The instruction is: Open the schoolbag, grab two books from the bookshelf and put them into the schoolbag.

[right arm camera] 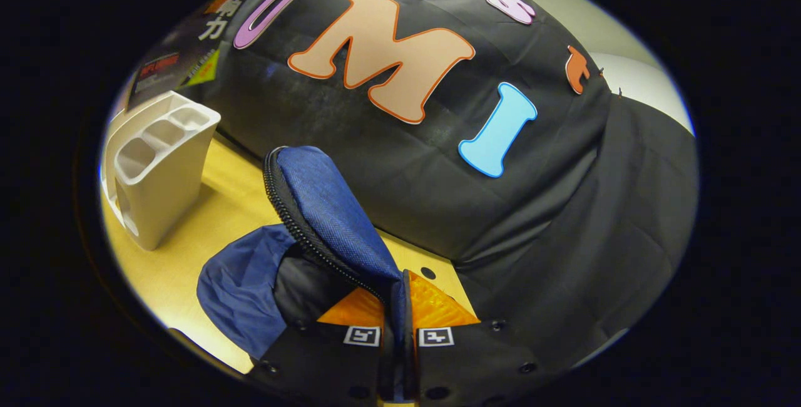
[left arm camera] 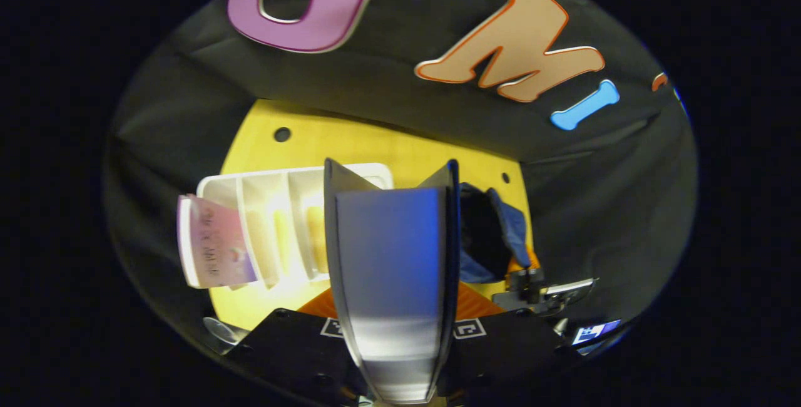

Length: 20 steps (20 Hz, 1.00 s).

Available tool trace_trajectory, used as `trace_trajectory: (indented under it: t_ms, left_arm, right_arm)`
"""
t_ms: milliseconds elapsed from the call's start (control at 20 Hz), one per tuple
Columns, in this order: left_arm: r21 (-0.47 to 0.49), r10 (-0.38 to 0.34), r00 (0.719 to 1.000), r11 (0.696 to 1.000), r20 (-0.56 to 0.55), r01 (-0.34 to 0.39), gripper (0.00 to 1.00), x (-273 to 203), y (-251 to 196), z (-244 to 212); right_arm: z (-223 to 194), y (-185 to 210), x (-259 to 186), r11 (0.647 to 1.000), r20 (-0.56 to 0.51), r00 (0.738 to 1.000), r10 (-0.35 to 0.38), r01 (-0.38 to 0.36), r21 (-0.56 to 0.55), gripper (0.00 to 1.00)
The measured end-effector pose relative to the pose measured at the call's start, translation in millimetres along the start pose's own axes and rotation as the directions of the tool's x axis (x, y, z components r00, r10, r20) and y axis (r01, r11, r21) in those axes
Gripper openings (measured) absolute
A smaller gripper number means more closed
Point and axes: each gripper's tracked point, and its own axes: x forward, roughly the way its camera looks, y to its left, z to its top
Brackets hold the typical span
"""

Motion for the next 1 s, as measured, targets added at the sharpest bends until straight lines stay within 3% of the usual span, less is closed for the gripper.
trace_trajectory:
  t_ms: [250, 400, 600, 850, 1000]
  left_arm:
    - [0.001, -0.137, 0.990, 0.991, 0.043, 0.137, 0.42, 84, -37, 2]
    - [-0.022, -0.223, 0.975, 0.974, 0.004, 0.223, 0.42, 138, -62, -18]
    - [-0.019, -0.286, 0.957, 0.958, -0.039, 0.286, 0.41, 200, -86, -43]
    - [-0.066, -0.403, 0.914, 0.914, -0.040, 0.400, 0.41, 256, -120, -58]
    - [-0.111, -0.493, 0.870, 0.866, -0.021, 0.488, 0.41, 278, -138, -64]
  right_arm:
    - [0, -3, 1, 0.998, -0.003, 1.000, -0.012, 0.012, 0.064, 0.07]
    - [-1, -4, 4, 0.994, 0.001, 1.000, -0.007, 0.007, 0.109, 0.08]
    - [1, -9, 8, 0.989, 0.005, 1.000, -0.008, 0.007, 0.151, 0.08]
    - [9, -11, 12, 0.980, 0.029, 1.000, -0.002, -0.004, 0.198, 0.07]
    - [12, -6, 13, 0.979, 0.052, 0.998, 0.020, -0.030, 0.201, 0.07]
